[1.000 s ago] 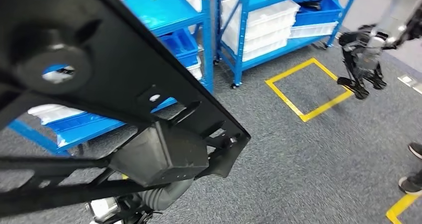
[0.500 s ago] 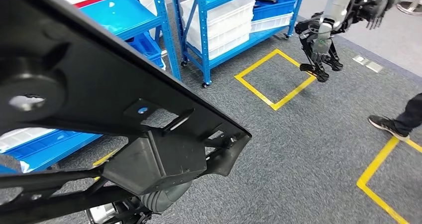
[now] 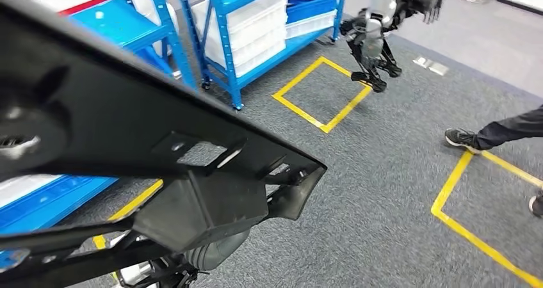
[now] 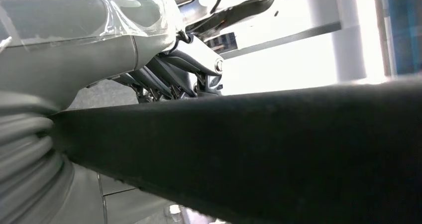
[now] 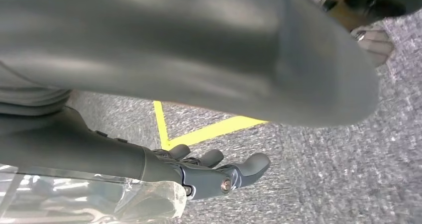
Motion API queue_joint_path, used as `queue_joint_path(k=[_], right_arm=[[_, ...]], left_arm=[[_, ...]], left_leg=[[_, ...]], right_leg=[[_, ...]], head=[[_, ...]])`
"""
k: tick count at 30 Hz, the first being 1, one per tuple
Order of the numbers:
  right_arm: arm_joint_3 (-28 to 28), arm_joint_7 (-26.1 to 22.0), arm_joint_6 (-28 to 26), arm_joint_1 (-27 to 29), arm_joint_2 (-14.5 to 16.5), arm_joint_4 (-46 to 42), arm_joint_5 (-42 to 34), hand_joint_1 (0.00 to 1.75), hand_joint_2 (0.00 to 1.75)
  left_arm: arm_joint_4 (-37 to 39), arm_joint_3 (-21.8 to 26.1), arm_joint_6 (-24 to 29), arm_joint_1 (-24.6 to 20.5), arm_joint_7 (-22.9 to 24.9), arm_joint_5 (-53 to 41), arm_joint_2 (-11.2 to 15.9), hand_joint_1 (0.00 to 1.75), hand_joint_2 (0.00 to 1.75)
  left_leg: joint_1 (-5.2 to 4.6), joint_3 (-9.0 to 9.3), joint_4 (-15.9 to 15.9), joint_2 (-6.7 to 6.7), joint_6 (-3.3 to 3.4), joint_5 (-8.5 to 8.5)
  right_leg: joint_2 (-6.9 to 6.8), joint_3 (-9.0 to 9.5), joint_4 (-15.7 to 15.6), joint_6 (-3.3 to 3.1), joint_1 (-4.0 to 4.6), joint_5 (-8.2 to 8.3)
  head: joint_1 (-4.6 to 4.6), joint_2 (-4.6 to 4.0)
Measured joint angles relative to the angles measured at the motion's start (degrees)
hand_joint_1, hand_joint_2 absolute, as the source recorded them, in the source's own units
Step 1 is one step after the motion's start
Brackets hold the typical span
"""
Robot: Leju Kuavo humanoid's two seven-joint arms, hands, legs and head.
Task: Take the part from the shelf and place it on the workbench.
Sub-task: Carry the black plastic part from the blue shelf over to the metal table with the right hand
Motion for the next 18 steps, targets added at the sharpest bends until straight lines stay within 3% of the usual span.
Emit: queue_joint_path(k=[2, 4, 6, 7, 8, 9, 10, 12, 14, 16, 17, 18], right_arm=[[-0.01, 0.00, 0.00, 0.13, -0.01, 0.01, -0.02, 0.00, 0.00], [-0.02, 0.00, 0.00, 0.27, -0.07, 0.01, -0.06, 0.00, 0.00], [-0.02, -0.03, 0.01, 0.21, -0.13, 0.01, -0.08, 0.00, 0.00], [-0.02, -0.05, 0.02, 0.16, -0.13, 0.01, -0.07, 0.00, 0.00], [-0.02, -0.07, 0.05, 0.16, -0.13, 0.01, -0.07, 0.00, 0.00], [-0.02, -0.07, 0.09, 0.19, -0.13, 0.01, -0.08, 0.00, 0.00], [-0.02, -0.07, 0.14, 0.22, -0.14, 0.01, -0.08, 0.00, 0.00], [-0.02, -0.07, 0.21, 0.21, -0.15, 0.01, -0.09, 0.00, 0.00], [-0.02, -0.07, 0.29, 0.14, -0.08, -0.01, -0.10, 0.00, 0.00], [-0.02, -0.07, 0.39, 0.16, -0.01, -0.01, -0.10, 0.00, 0.00], [-0.02, -0.07, 0.41, 0.24, -0.03, -0.01, -0.09, 0.00, 0.00], [-0.02, -0.07, 0.42, 0.32, -0.06, 0.00, -0.09, 0.00, 0.00]], left_arm=[[0.03, -0.01, -0.01, -0.12, 0.01, 0.00, -0.03, 1.75, 1.75], [0.06, -0.01, -0.02, -0.19, 0.01, 0.01, -0.08, 1.75, 1.75], [0.08, -0.01, -0.02, -0.17, -0.01, 0.01, -0.09, 1.75, 1.75], [0.13, -0.01, -0.02, -0.12, -0.01, 0.02, -0.08, 1.75, 1.75], [0.20, -0.01, -0.02, -0.07, -0.01, 0.02, -0.08, 1.75, 1.75], [0.28, -0.01, -0.02, -0.04, -0.01, 0.03, -0.08, 1.75, 1.75], [0.34, -0.01, -0.03, -0.03, -0.01, 0.04, -0.09, 1.75, 1.75], [0.39, -0.01, -0.07, -0.07, -0.01, 0.05, -0.10, 1.75, 1.75], [0.39, -0.01, -0.10, -0.14, -0.01, 0.04, -0.10, 1.75, 1.75], [0.39, -0.01, -0.16, -0.19, -0.01, 0.03, -0.10, 1.75, 1.75], [0.39, -0.01, -0.20, -0.21, -0.01, 0.03, -0.14, 1.75, 1.75], [0.39, -0.02, -0.25, -0.21, -0.01, 0.04, -0.20, 1.75, 1.75]], left_leg=[[0.12, -0.01, 0.14, 0.35, -0.55, -0.16], [0.48, -0.75, 2.39, -1.52, -0.88, -1.90], [0.47, -3.60, 9.07, -3.84, -0.81, -5.50], [0.31, -5.56, 13.18, -4.24, -0.65, -7.15], [0.11, -7.30, 16.57, -4.47, -0.44, -8.17], [-0.11, -8.11, 17.78, -4.60, -0.13, -8.02], [-0.36, -8.04, 17.05, -4.75, 0.29, -6.95], [-0.89, -5.03, 9.86, -5.91, 1.45, -2.82], [-1.32, -2.15, 3.16, -7.93, 2.43, -0.19], [-1.71, -1.49, 1.13, -8.59, 2.92, 0.27], [-1.73, -1.35, 0.61, -8.17, 3.04, 0.65], [-1.63, -1.09, -0.09, -7.72, 3.15, 1.11]], right_leg=[[1.17, -0.42, 0.01, -1.21, 0.17, 0.31], [2.24, -0.60, -0.06, -1.91, 0.28, 0.58], [3.26, -0.69, -0.08, -2.31, 0.48, 0.74], [3.81, -0.75, -0.08, -2.45, 0.67, 0.81], [4.46, -0.80, -0.08, -2.56, 0.89, 0.86], [5.06, -0.82, -0.08, -2.65, 1.10, 0.92], [5.73, -0.83, -0.08, -2.75, 1.30, 0.99], [7.03, -0.81, -0.11, -2.95, 1.47, 1.14], [8.11, -1.00, -0.12, -2.82, 1.44, 1.39], [8.90, -1.31, -0.32, -2.20, 1.09, 1.77], [9.19, -1.36, -0.57, -1.82, 0.98, 1.97], [8.58, -1.41, -0.62, -1.51, 1.04, 1.97]], head=[[-0.13, 0.00], [-0.23, 0.00], [-0.38, 0.00], [-0.45, 0.00], [-0.50, 0.00], [-0.52, 0.00], [-0.54, 0.00], [-0.55, 0.00], [-0.57, 0.00], [-0.66, 0.00], [-0.73, 0.00], [-0.74, 0.00]])
